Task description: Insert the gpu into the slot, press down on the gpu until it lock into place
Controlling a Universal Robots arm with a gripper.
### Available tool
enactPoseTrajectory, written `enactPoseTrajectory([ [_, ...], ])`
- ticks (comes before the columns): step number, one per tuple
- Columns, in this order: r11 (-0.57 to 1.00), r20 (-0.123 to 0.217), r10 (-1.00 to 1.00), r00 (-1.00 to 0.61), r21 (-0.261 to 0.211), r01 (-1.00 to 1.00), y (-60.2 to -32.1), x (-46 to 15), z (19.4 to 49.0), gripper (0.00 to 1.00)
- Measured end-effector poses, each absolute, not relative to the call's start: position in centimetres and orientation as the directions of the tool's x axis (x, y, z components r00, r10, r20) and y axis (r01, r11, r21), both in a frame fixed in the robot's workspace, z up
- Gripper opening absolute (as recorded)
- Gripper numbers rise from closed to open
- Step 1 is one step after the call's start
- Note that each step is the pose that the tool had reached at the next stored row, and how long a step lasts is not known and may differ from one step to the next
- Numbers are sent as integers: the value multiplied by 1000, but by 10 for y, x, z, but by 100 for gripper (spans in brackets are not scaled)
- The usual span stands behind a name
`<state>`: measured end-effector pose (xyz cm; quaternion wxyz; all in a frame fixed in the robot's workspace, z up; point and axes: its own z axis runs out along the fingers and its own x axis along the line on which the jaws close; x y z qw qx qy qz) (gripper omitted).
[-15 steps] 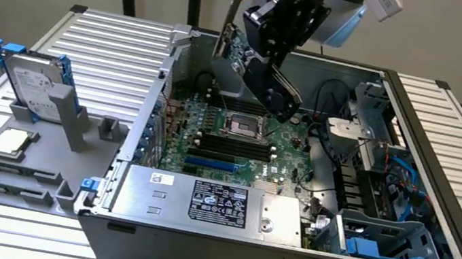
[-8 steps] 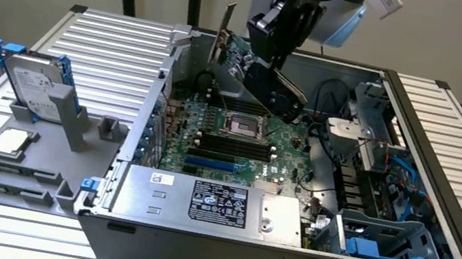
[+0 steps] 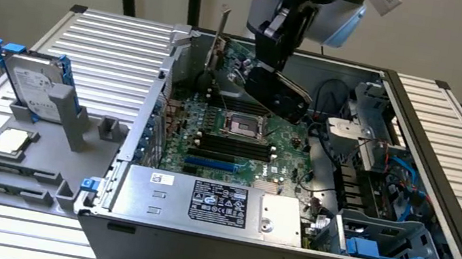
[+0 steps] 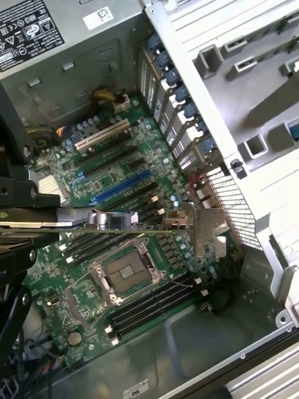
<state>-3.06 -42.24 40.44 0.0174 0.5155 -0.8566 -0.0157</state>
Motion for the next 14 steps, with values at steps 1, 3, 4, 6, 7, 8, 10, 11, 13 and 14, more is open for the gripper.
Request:
enactPoseTrajectory([
  [1, 452, 12, -892, -452, 41, -891, -422, -31, 404, 26],
  [3, 421, 7, -907, -421, 31, -906, -422, -31, 403, 26],
  [4, 405, 5, -915, -405, 26, -914, -422, -31, 403, 26],
  [6, 373, 0, -928, -373, 16, -928, -422, -31, 402, 26],
  [7, 356, -1, -934, -356, 13, -934, -422, -31, 402, 26],
  [8, 340, -2, -941, -340, 10, -941, -422, -31, 401, 26],
  [10, 306, -3, -952, -306, 8, -952, -422, -30, 400, 26],
  [11, 288, -4, -957, -288, 7, -957, -422, -31, 399, 26],
  [13, 254, -7, -967, -254, 6, -967, -422, -31, 397, 26],
  [14, 237, -8, -971, -237, 6, -971, -422, -31, 396, 26],
])
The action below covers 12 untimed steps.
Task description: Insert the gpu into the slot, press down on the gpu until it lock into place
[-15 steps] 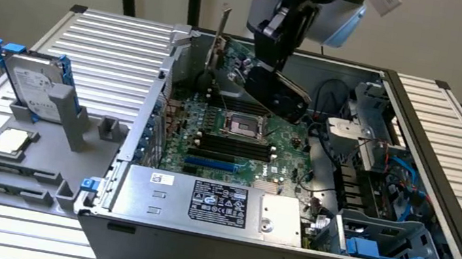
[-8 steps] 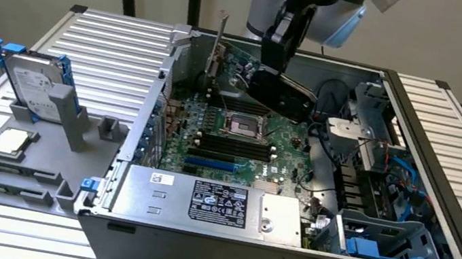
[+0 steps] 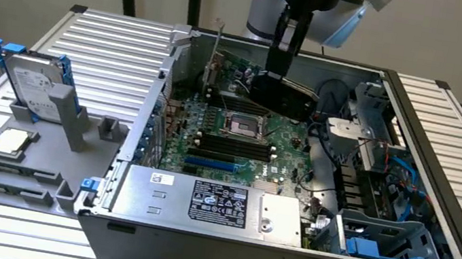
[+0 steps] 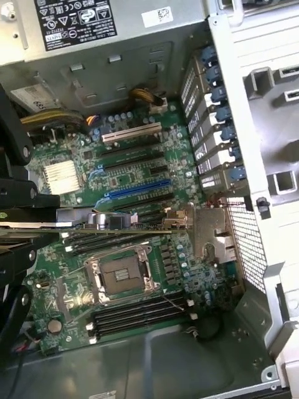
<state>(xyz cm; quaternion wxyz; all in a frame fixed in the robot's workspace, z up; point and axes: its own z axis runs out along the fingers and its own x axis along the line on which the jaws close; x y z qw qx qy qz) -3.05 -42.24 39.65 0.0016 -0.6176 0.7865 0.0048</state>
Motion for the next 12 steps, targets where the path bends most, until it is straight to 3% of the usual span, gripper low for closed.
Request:
enactPoseTrajectory([
  [12, 71, -17, -997, -71, -7, -997, -424, -31, 385, 26],
])
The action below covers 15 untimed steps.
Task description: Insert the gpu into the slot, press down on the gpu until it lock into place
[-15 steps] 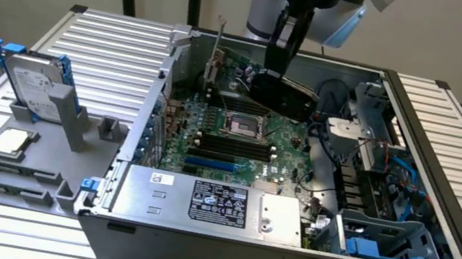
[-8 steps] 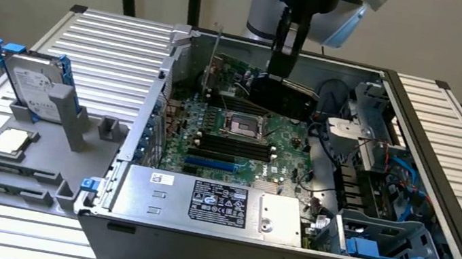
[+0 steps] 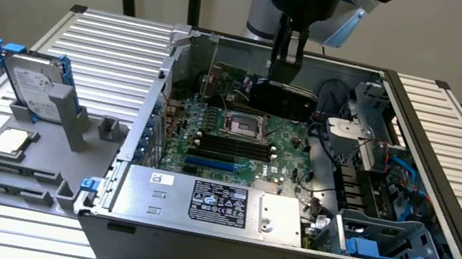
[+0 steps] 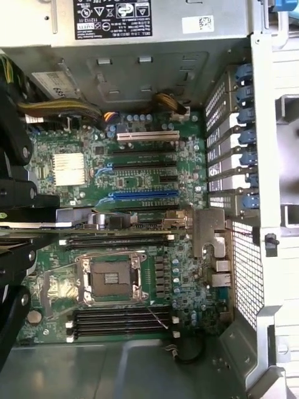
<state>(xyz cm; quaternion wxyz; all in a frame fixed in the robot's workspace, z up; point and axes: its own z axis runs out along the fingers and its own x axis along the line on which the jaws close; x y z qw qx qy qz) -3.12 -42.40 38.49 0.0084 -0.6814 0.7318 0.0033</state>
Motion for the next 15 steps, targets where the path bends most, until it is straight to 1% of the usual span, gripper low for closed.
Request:
enactPoseTrajectory([
  [15, 66, -18, -998, -66, -11, -998, -441, -58, 370, 26],
])
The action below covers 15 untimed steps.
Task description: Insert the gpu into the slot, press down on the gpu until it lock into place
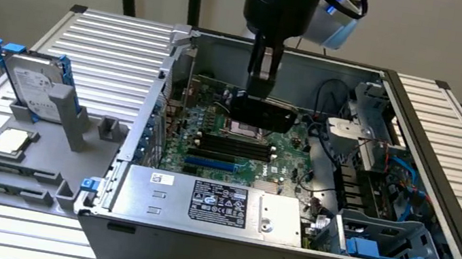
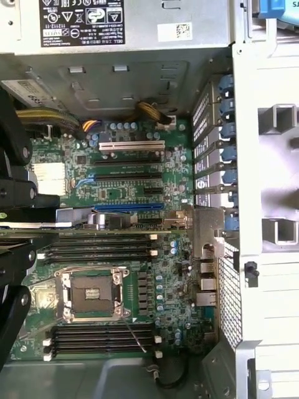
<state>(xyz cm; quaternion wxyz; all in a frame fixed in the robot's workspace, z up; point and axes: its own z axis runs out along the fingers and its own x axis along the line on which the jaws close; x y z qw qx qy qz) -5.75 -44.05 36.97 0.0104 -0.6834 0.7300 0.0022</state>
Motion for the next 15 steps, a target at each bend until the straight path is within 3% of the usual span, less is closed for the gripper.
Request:
enactPoseTrajectory([
  [15, 60, -22, -998, -59, -66, -996, -454, -87, 356, 26],
])
